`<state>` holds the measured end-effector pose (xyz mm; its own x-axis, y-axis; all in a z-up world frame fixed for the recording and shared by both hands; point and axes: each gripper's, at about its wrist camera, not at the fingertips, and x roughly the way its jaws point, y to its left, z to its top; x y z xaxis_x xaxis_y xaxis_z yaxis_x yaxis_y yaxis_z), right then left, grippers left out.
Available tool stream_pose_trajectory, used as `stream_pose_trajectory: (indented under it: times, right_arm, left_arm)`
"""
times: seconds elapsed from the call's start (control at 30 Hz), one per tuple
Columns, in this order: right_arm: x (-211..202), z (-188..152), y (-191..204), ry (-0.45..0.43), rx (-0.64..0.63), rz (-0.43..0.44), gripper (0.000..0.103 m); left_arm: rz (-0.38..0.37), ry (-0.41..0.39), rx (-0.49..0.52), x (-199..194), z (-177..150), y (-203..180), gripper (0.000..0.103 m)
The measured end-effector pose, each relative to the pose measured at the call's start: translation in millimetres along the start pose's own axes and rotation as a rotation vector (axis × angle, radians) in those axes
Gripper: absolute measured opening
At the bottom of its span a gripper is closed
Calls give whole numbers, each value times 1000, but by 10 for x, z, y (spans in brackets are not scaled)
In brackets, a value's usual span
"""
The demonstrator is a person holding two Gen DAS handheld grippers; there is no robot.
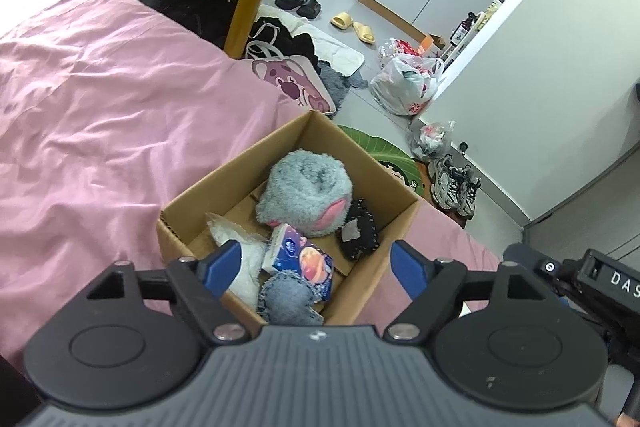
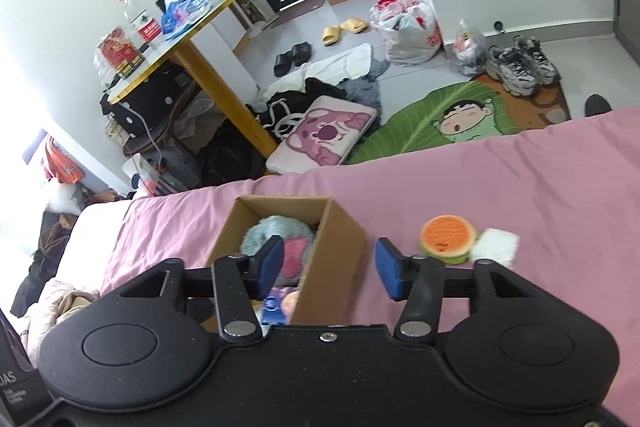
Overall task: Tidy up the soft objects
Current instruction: 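Move the left gripper to the burger plush while right gripper approaches the white bundle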
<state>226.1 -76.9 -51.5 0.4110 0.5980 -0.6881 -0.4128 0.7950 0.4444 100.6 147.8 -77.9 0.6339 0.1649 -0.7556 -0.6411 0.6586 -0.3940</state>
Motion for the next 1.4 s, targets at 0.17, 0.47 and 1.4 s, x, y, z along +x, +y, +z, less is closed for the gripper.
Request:
stream_pose_trajectory:
  times: [0.17, 0.47, 1.4]
  right_arm:
    - [-151, 35, -205, -20, 9, -15, 63]
    - [-291, 38, -529, -40, 37, -32, 84]
    - [-127, -120, -1258, 43, 103, -36, 103]
  left_arm:
    - [-5, -2, 40, -59, -39, -170, 87]
    - [1, 1, 112, -102, -138, -477, 94]
    - [30, 81, 293, 307, -453, -1207, 102]
